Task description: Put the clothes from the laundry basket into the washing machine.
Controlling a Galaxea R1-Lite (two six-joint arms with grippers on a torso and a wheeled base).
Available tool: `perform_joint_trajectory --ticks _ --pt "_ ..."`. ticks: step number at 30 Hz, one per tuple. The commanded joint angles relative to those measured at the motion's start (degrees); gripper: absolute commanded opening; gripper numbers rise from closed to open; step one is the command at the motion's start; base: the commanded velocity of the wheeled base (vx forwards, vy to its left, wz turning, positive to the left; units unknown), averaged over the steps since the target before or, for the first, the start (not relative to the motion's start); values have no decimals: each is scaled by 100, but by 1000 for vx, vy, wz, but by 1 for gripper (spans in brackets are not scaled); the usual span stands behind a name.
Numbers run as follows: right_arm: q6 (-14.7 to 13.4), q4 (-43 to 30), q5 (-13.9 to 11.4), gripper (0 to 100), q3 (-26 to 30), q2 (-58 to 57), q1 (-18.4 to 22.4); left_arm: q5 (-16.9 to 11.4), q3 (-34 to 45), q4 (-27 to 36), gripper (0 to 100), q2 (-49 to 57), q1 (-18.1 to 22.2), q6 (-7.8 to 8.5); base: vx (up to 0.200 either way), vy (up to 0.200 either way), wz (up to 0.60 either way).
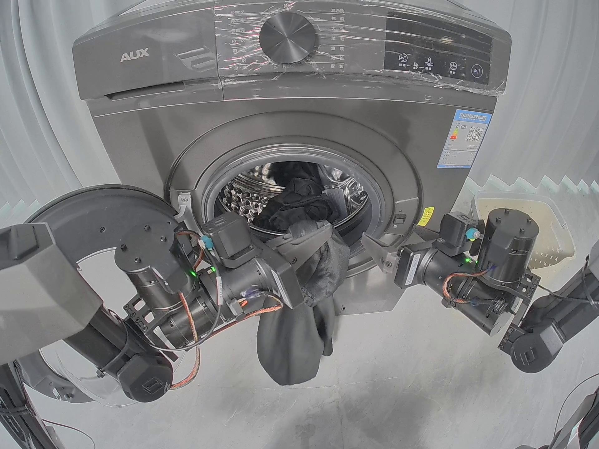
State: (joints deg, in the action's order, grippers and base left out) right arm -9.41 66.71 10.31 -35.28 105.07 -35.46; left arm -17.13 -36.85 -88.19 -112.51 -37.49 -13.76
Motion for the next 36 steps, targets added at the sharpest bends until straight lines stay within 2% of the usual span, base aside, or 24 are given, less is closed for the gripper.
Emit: perform_joint_trajectory --ticks 1,17,29,33,35,36 --pt "9 79 -3 100 232 163 101 -1 -15 12 0 229 13 -4 0 0 0" --pt "-8 106 -12 100 373 761 180 -45 -24 91 0 809 171 -21 0 0 0" --pt "1 457 -188 100 408 1560 233 -107 -41 100 0 1073 207 -74 0 0 0" --pt "9 765 -381 100 399 1938 233 -107 -50 91 0 1082 215 -83 0 0 0" --pt "80 985 -645 100 346 2263 242 -107 -50 82 0 1091 251 -118 0 0 0" --pt "133 1046 -697 100 338 2343 250 -107 -50 82 0 1091 259 -109 0 0 0"
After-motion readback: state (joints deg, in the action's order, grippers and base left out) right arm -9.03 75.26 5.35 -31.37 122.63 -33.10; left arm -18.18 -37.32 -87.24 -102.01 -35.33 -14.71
